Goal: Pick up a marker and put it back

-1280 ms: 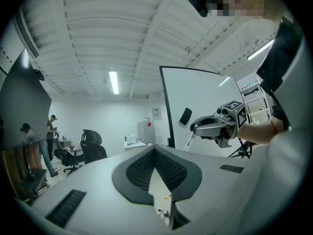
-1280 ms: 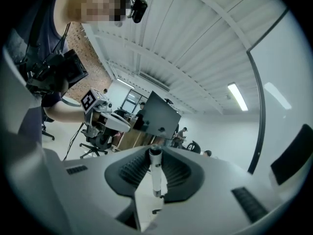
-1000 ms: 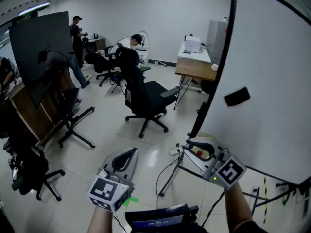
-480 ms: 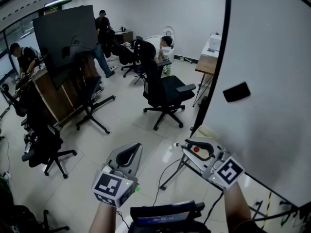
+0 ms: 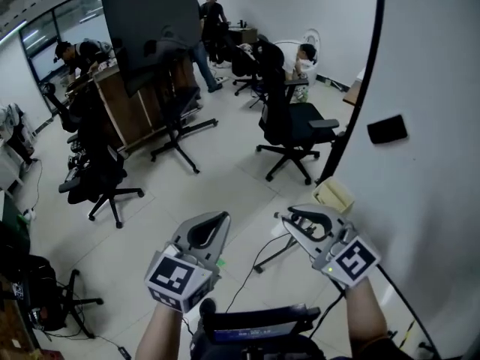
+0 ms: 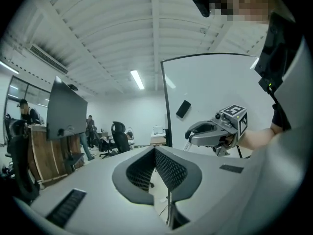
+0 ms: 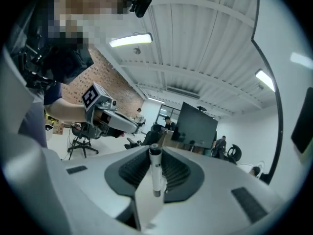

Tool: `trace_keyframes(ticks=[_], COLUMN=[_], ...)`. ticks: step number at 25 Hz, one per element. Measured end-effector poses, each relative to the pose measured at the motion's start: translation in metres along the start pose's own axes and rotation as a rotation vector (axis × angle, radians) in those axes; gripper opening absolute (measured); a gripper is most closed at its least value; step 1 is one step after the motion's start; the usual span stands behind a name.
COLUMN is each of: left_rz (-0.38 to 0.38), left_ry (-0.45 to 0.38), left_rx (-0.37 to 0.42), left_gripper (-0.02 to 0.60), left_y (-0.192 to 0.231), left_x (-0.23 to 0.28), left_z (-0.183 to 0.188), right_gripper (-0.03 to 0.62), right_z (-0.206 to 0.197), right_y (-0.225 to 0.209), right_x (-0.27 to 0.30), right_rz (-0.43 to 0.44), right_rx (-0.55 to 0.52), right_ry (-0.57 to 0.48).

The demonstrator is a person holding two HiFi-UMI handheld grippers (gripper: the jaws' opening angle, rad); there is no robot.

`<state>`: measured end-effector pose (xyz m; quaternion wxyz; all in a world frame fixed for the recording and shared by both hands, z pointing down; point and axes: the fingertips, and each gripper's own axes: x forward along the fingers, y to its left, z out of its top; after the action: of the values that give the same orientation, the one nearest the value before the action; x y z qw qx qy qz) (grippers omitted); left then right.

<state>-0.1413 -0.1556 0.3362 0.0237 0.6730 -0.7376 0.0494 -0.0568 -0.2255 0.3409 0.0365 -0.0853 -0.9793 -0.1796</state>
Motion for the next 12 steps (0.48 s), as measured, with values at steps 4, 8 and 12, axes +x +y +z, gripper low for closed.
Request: trace_keyframes(ticks=[4,8,12], left_rz=[0.065,0.103,0.119], left_ry=[-0.008,-0.006,-0.001], left_rx=[-0.018,-0.024,-0.038], left_gripper=[-0.003,-0.003,-0.003], left_y=[0.007,0.012,0.029], left_x=[-0.030,-0.056,-0.089], left_z=[0.000,-0.005,-0.010], right_gripper=[0.092,0.092,0.092], right_z=[0.006,0.011,0.025], right_y=[0.024,0.041,0.062], right_x=[0.009,0.014,0.035], right_rz=[0.058,0.084,0.091], right_rx=[0.013,0.042,0.047], right_ry=[-0.013,-0.037,-0.067])
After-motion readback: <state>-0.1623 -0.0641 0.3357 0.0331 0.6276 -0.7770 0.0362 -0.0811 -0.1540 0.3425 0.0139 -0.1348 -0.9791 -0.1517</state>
